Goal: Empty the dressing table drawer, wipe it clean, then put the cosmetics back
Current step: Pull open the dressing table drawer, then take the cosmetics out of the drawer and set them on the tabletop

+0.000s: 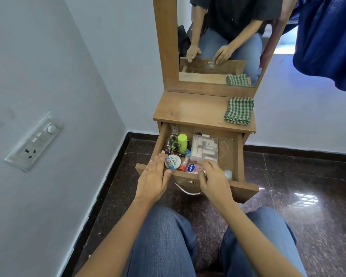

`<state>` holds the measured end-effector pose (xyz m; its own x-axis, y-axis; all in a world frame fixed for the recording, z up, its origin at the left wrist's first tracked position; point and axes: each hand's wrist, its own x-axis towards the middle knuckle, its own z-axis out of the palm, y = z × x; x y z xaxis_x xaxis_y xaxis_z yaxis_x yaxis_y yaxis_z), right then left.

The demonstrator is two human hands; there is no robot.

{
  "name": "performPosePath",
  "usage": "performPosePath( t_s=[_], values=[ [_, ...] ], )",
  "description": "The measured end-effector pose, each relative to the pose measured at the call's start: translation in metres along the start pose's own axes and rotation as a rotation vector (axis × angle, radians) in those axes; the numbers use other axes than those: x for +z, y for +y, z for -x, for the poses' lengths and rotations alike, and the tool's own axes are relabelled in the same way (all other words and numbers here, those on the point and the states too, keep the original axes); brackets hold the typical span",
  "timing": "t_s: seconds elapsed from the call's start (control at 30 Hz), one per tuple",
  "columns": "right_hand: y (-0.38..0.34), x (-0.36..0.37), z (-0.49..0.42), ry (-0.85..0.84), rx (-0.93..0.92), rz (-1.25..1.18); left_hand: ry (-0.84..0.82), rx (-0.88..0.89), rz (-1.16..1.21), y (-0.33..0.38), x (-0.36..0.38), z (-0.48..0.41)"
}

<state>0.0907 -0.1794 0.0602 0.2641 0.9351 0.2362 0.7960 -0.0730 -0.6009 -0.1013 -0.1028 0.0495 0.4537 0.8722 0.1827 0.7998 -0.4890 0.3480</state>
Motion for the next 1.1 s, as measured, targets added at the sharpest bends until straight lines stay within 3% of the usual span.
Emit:
performPosePath(
  t_s=[0.3,0.53,0.73,0.93,1.1],
  values=[
    [-0.01,0.004,0.024,-0.07,0.128,-0.004,0.119,0.072,-0.132,0.002,-0.006,0.029],
    [-0.012,0.002,0.022,-0.114,0.185,-0.015,0.014,0.014,-0.08,-0.002,-0.006,0.028],
    [-0.006,0.008,-0.016,-0.268,0.225,-0.064,0.007,-0.078,-0.053,-0.002,-0.006,0.009],
    [-0.015,0.032,-0.063,-0.3,0.07,0.01,-0.149,-0.324,0.013,-0.002,-0.009,-0.032],
    [-0.027,0.052,-0.093,-0.345,-0.03,0.207,-0.236,-0.36,-0.024,-0.001,-0.003,-0.063]
  ],
)
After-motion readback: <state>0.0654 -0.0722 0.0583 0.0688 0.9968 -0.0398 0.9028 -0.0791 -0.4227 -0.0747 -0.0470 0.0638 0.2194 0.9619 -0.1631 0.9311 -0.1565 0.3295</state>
